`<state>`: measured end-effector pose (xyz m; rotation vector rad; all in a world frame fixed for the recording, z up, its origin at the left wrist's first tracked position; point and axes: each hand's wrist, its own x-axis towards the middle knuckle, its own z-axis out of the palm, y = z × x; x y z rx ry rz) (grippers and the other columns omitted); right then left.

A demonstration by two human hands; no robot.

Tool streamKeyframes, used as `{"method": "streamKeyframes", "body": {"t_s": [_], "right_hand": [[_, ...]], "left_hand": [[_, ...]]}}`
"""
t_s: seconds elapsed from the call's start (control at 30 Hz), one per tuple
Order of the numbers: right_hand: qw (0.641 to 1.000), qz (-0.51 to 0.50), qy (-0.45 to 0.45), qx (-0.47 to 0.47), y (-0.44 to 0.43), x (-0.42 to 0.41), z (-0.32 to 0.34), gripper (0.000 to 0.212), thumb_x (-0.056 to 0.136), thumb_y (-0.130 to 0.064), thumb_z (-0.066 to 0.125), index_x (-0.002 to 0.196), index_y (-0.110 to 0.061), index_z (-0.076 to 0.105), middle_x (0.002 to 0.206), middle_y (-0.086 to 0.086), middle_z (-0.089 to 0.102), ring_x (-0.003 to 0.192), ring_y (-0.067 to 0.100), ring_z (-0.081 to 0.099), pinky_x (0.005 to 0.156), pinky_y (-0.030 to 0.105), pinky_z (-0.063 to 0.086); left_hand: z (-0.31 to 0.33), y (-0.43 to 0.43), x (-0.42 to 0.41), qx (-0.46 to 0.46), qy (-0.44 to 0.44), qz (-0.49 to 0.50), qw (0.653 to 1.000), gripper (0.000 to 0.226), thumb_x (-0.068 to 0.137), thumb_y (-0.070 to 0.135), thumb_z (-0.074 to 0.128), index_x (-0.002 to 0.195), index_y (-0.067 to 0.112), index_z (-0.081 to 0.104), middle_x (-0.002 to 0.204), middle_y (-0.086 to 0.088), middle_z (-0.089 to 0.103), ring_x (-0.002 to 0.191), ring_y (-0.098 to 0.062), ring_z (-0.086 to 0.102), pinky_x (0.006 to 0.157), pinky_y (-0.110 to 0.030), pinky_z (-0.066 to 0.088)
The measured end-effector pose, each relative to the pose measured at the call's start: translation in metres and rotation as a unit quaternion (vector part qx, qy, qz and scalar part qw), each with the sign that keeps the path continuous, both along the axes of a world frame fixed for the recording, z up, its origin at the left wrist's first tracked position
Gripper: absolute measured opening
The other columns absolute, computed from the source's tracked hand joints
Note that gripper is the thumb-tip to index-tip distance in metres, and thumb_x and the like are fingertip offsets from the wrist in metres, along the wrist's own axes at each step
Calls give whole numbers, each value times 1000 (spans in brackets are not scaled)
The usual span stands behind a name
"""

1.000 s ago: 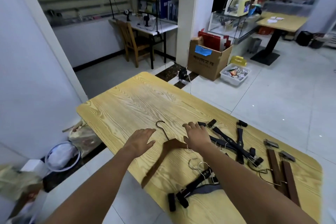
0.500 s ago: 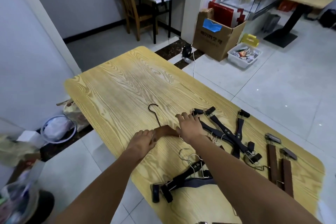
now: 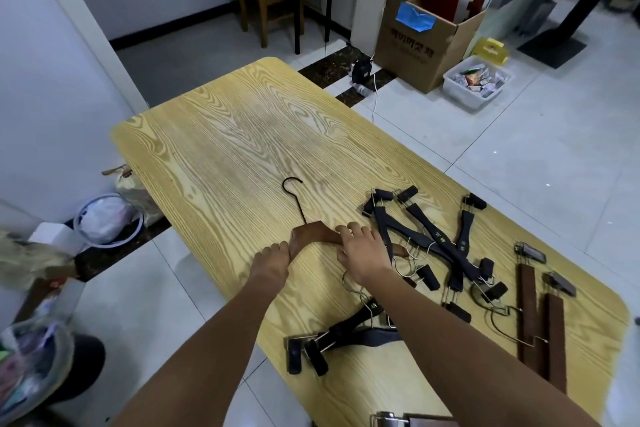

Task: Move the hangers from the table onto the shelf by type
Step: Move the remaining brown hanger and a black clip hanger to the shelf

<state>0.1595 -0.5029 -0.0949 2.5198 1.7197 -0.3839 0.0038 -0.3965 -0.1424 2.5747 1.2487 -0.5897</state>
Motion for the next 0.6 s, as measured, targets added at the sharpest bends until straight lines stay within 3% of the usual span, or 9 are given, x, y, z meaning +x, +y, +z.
{"method": "streamKeyframes", "body": {"t_s": [0.13, 0.27, 0.4, 0.5, 0.6], "right_hand": [[1000, -5, -5, 3, 1, 3, 0, 46, 97, -30, 44, 140, -17, 35, 138, 7, 44, 125, 28, 43, 105, 39, 32], [1000, -24, -12, 10, 3, 6, 4, 44, 98, -31, 43, 139, -18, 37, 139, 7, 44, 127, 28, 43, 107, 39, 32], [999, -42, -12, 16, 5, 4, 11, 45, 99, -32, 41, 141, -18, 34, 141, 6, 42, 130, 28, 40, 108, 40, 31], [998, -52, -26, 19, 3, 2, 19, 45, 99, -32, 39, 141, -17, 35, 142, 7, 43, 129, 28, 41, 107, 40, 31], [997, -74, -34, 12, -1, 6, 28, 45, 98, -25, 40, 141, -15, 34, 142, 8, 43, 129, 28, 41, 108, 39, 30]], "left_hand": [[2, 6, 0, -36, -13, 37, 999, 42, 90, 11, 55, 128, 2, 38, 131, -15, 44, 122, -30, 48, 98, -38, 42], [11, 19, -14, -46, -34, 67, 996, 39, 92, 8, 50, 126, 0, 34, 129, -17, 38, 110, -32, 57, 91, -40, 47], [23, 35, -29, -9, -25, 82, 996, 40, 95, 20, 50, 128, 5, 33, 127, -13, 45, 115, -27, 55, 93, -38, 44], [34, 47, -45, 74, -16, 57, 995, 39, 97, 33, 45, 124, 6, 38, 120, -9, 52, 108, -22, 59, 87, -34, 47], [46, 61, -60, 100, -21, 39, 994, 43, 97, 44, 41, 120, 8, 42, 118, -9, 53, 106, -22, 59, 85, -33, 47]]}}
